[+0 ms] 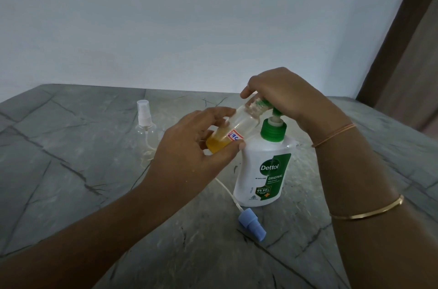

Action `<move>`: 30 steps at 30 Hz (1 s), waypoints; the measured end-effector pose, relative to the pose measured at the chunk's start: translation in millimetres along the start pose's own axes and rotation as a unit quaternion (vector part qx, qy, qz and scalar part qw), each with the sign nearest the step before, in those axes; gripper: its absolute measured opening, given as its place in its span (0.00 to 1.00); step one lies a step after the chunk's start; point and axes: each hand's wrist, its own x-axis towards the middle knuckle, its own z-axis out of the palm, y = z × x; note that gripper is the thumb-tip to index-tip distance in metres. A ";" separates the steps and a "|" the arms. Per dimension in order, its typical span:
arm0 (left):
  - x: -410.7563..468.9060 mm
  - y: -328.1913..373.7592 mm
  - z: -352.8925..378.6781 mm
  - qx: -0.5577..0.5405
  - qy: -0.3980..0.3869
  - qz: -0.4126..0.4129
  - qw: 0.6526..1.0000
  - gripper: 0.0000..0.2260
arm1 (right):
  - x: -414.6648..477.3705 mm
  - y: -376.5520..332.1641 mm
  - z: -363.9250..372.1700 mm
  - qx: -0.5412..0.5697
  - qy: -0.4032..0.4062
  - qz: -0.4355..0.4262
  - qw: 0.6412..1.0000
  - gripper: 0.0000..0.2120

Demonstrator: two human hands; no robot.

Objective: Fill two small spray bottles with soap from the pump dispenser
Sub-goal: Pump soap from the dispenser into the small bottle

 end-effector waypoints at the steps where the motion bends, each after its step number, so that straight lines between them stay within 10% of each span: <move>1: -0.1 -0.1 0.1 0.000 0.002 0.001 1.000 0.19 | -0.4 -0.4 -0.1 0.010 0.009 -0.003 1.000 0.15; 17: -3.8 -6.9 1.9 -0.005 -0.007 0.011 1.000 0.18 | -2.9 3.5 4.1 0.044 -0.101 0.084 0.990 0.14; 30: -2.3 -1.6 -1.0 0.004 0.016 0.008 1.000 0.22 | -1.9 -1.0 2.1 0.075 0.020 -0.005 0.997 0.12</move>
